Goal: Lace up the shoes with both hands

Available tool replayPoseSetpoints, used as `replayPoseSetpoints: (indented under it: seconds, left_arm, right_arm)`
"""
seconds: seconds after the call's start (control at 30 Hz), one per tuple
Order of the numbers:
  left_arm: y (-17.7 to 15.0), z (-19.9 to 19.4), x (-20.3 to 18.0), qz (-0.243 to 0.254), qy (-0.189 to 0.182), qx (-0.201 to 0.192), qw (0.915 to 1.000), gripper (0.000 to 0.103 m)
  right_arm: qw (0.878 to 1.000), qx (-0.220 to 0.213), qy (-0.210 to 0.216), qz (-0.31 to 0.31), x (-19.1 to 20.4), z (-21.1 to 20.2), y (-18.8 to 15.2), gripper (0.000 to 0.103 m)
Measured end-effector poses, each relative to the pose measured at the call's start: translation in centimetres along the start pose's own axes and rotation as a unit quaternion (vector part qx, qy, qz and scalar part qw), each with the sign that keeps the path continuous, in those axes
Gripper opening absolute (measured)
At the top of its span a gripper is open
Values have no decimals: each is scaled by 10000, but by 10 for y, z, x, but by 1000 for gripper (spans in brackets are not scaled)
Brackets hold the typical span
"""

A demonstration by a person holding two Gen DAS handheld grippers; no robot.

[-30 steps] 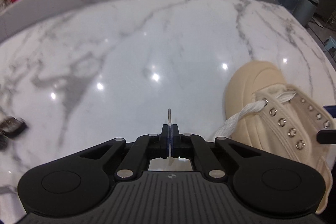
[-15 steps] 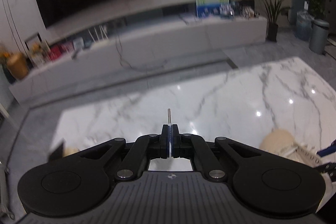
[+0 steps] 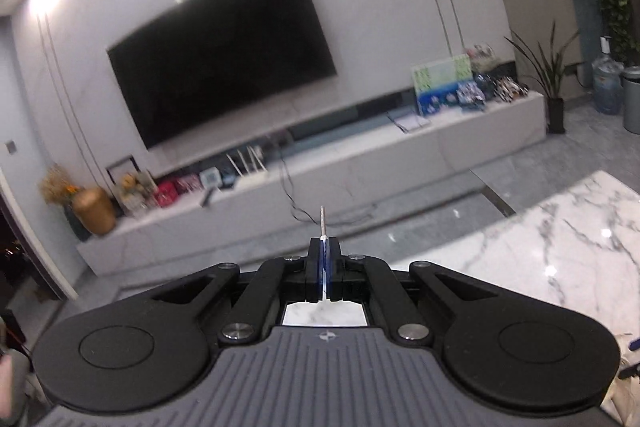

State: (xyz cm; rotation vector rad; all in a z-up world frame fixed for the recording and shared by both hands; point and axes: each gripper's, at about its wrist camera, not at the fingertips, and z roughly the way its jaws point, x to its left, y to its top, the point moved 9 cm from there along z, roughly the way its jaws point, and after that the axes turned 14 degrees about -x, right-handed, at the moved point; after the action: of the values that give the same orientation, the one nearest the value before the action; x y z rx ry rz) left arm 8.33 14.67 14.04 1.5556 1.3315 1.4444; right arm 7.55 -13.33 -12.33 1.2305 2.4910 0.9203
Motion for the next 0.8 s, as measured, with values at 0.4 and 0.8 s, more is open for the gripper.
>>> replayPoseSetpoints:
  seconds: [0.4,0.8]
  left_arm:
    - [32,-3,6,404,354,-474,9974,1]
    - [-54,12,-154,1357,-2363,200,9620,1]
  right_arm:
    - [9996,-180,117,160,-6,-3,7,39]
    - [9989,-106,458,-34,-8,2,16,39]
